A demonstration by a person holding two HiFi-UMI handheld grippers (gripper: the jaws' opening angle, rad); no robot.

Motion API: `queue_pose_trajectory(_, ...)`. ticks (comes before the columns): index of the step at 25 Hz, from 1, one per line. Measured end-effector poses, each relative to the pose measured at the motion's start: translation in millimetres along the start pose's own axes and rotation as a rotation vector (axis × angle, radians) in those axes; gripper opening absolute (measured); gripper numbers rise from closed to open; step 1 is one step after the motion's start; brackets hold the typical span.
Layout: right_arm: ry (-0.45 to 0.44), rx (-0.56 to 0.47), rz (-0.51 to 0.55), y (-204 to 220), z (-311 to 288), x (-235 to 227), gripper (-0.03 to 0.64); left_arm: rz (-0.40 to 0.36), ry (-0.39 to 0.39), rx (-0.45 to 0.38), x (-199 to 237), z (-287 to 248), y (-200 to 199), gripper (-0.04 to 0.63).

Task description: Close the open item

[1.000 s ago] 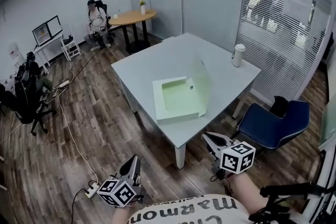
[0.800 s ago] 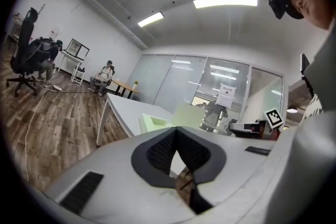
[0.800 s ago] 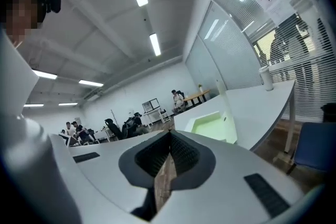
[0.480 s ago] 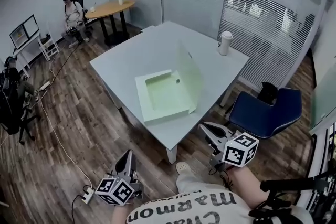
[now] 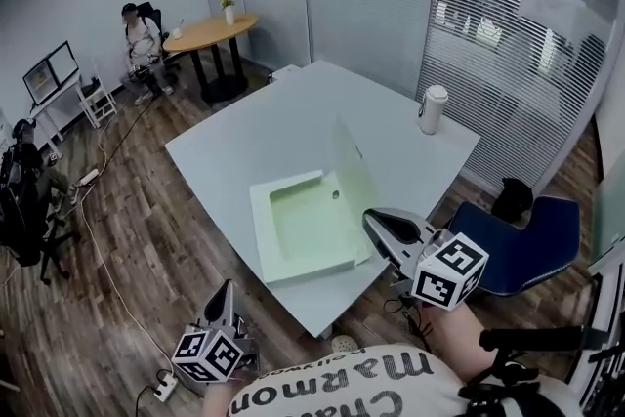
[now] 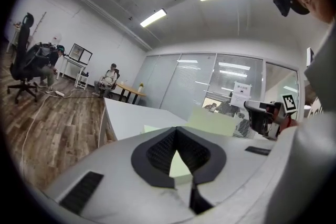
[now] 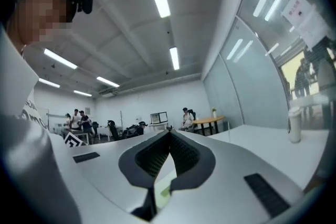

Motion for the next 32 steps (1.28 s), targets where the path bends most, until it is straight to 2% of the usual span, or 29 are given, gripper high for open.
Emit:
queue_pose_trajectory(3, 0.062, -0.092, 0.119, -41.0, -14.0, -46.0, 0.0, 0.019, -0.003, -0.016, -1.6, -32.2, -2.7, 0.0)
queue_pose_trajectory(5, 0.133, -0.119, 0.12, -46.8, -22.4, -93.4, 0.001, 0.016, -0.019, -0.021, 0.2, -54.9, -0.4, 0.0)
queue_pose_trajectory(8, 0.211, -0.068, 0.057, -25.2, -37.5, -154.5, 0.0, -0.007, -0.078, -0.015, 8.9, -75.3, 4.0, 0.0)
queue_pose_trajectory(13, 0.226, 0.027, -0.12, 32.9, -62.8, -203.9, 0.0, 0.009, -0.126, 0.032, 24.8, -94.5, 18.9, 0.0)
queue_pose_trajectory(17, 0.188, 0.046, -0.203, 62.1, -82.8, -201.0, 0.0, 0.026, -0.135, 0.092, 33.3, -100.7, 27.4, 0.0)
queue_pose_trajectory(23, 0.121, 0.06, -0.237, 77.2, -112.0, -181.2, 0.0, 0.029, -0.14, 0.168, 51.8, -115.2, 39.0, 0.0)
queue_pose_trajectory(28, 0.102, 0.096, -0.235, 89.5, -126.4, -164.3, 0.0, -0.031, -0.054, 0.236, 53.4, -136.1, 59.6, 0.0)
queue_pose_trajectory(32, 0.148, 0.142, -0.198, 100.4, -135.1, -146.0, 0.0, 0.015, 0.034, 0.305, 63.3, -151.8, 76.7, 0.0)
Point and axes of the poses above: the fingertips, and each gripper's own axes: z backward along the fingers, x to its left, y out of its underside, the point moved 2 cm from there along z, backward along the fingers, and after that the axes turned 8 degrees about -x, right-handed, at the moved point
